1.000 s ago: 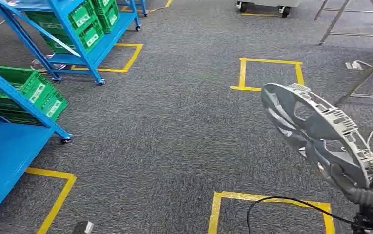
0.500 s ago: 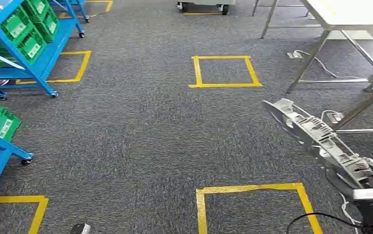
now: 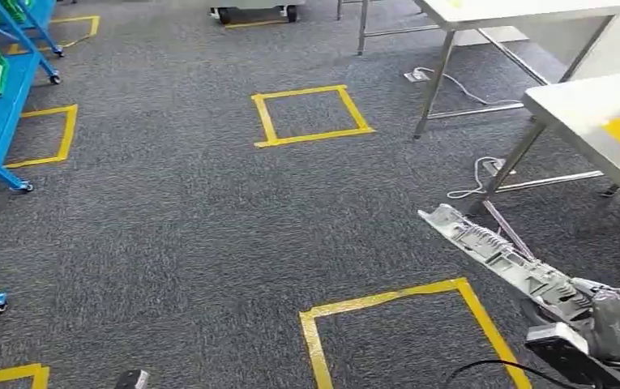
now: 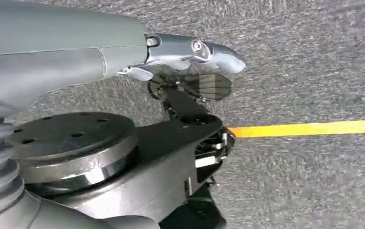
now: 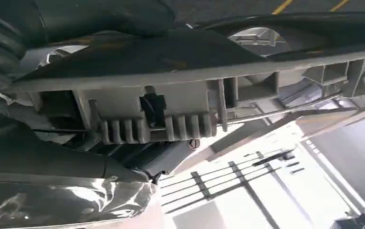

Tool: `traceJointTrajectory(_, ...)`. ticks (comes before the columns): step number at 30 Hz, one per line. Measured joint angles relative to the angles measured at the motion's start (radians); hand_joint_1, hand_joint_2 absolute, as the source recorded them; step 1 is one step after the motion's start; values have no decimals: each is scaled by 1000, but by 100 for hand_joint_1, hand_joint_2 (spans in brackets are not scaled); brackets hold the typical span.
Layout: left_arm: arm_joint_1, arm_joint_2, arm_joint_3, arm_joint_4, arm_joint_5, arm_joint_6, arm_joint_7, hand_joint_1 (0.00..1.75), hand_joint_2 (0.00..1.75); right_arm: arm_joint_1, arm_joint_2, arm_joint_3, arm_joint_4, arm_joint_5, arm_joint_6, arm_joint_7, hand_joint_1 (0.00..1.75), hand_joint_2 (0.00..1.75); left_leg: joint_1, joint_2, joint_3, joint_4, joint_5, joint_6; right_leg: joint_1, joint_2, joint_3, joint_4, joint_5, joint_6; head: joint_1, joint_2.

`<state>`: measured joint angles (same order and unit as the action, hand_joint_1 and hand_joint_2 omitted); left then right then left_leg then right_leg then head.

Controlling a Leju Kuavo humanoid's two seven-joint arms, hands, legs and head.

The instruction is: Take the parts from the cabinet and place them on the table.

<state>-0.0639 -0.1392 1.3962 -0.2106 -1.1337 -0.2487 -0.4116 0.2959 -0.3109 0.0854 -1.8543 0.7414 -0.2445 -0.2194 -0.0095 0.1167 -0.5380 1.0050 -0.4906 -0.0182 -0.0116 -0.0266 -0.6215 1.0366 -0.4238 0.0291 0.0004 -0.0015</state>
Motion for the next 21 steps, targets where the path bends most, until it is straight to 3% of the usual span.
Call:
traceJointTrajectory(1, -2, 0, 0, 0, 0, -1, 0, 0, 175, 6, -9, 2, -10, 28, -17, 13, 175, 175, 3, -56, -13, 32, -25, -4, -1, 10, -1, -1, 1, -2, -3, 0)
traceJointTrajectory(2, -3, 0, 0, 0, 0, -2, 0, 0, 175, 12, -24, 6, -24, 81, -38, 37, 175, 175, 3, -87, -45, 97, -63, -5, -1, 20, -2, -1, 1, -7, -4, 0)
traceJointTrajectory(4, 0, 0, 0, 0, 0, -7, 2, 0, 175, 31, -58, 7, -53, 183, -88, 77, 175, 175, 3, -107, -133, 268, -131, -3, 1, 46, -3, -1, 1, -11, -7, 0)
traceJointTrajectory(5, 2, 0, 0, 0, 0, -9, 3, 0, 175, 40, -70, 1, -65, 208, -105, 91, 175, 175, 3, -109, -162, 314, -137, 0, 2, 60, -3, -1, 1, -11, -8, 0)
traceJointTrajectory(6, 4, 0, 0, 0, 0, -9, 4, 0, 175, 52, -82, -11, -83, 219, -120, 100, 175, 175, 2, -113, -168, 313, -119, 4, 3, 75, -2, 0, 1, -11, -7, 0)
traceJointTrajectory(7, 4, -1, 0, 0, -2, -9, 6, 0, 175, 65, -95, -32, -106, 223, -135, 103, 175, 175, 1, -115, -155, 270, -76, 9, 3, 91, -1, 0, 1, -11, -7, 0)
traceJointTrajectory(8, 3, -1, 0, 0, -6, -8, 8, 0, 175, 72, -105, -57, -129, 225, -146, 102, 175, 175, 1, -120, -122, 194, -25, 14, 2, 107, -1, 0, 2, -10, -7, 0)
traceJointTrajectory(9, 3, -1, 0, 0, -8, -8, 8, 0, 175, 77, -110, -71, -144, 227, -153, 99, 175, 175, 2, -139, -85, 117, 16, 17, -1, 120, 0, -1, 3, -8, -7, 0)
traceJointTrajectory(10, 2, 0, 0, 0, -8, -7, 8, 0, 175, 80, -115, -98, -168, 232, -168, 95, 175, 175, 4, -196, -47, 36, 45, 20, -5, 133, -2, -1, 5, -5, -7, 0)
traceJointTrajectory(11, 1, 0, 0, 0, -8, -6, 8, 0, 175, 82, -118, -116, -182, 237, -180, 91, 175, 175, 9, -219, -35, 2, 34, 21, -2, 149, -8, 6, 4, 3, -7, 0)
traceJointTrajectory(12, -1, 0, 0, 0, -8, -6, 8, 0, 175, 90, -122, -138, -199, 244, -192, 87, 175, 175, 2, -203, -33, 3, 34, 16, -11, 160, -12, 0, 9, 9, -6, 0)
traceJointTrajectory(14, -3, -1, 0, 0, -8, -5, 7, 0, 175, 108, -128, -187, -232, 249, -198, 82, 175, 175, -4, -186, -31, 1, 37, 27, -18, 186, -15, -12, 18, 28, -10, 0)
traceJointTrajectory(15, -4, -2, 0, 0, -8, -5, 7, 0, 175, 114, -131, -205, -245, 248, -198, 81, 175, 175, 1, -168, -28, -13, 44, 34, -17, 201, -24, -15, 20, 35, -8, 0)
traceJointTrajectory(16, -6, 0, 0, 0, -8, -4, 7, 0, 175, 120, -132, -222, -255, 248, -198, 79, 175, 175, 1, -153, -24, -20, 48, 40, -12, 142, -29, 1, 6, 32, -7, 0)
traceJointTrajectory(17, -6, -1, 0, 0, -7, -4, 6, 0, 175, 119, -137, -236, -264, 248, -198, 79, 175, 175, 0, -142, -23, -23, 49, 45, -6, 86, -50, 47, -29, 33, -5, 0)
traceJointTrajectory(18, -5, -3, 0, 0, -7, -4, 6, 0, 175, 118, -137, -244, -269, 250, -199, 79, 175, 175, -2, -128, -23, -22, 47, 47, -4, 55, -83, 122, -70, 36, -5, 0)
traceJointTrajectory(19, -2, -4, 0, 0, -7, -4, 6, 0, 175, 121, -138, -253, -276, 257, -203, 78, 175, 175, -4, -111, -22, -22, 46, 49, -4, 41, -123, 214, -111, 39, -6, 0)
traceJointTrajectory(20, -1, -5, 0, 0, -6, -4, 6, 0, 175, 129, -138, -268, -285, 266, -208, 78, 175, 175, -4, -96, -22, -22, 45, 51, -4, 37, -150, 278, -134, 42, -6, 0)
traceJointTrajectory(21, 0, -5, 0, 0, -5, -3, 6, 0, 175, 142, -138, -287, -295, 275, -209, 79, 175, 175, -4, -82, -21, -22, 44, 50, -5, 34, -154, 296, -131, 46, -5, 0)
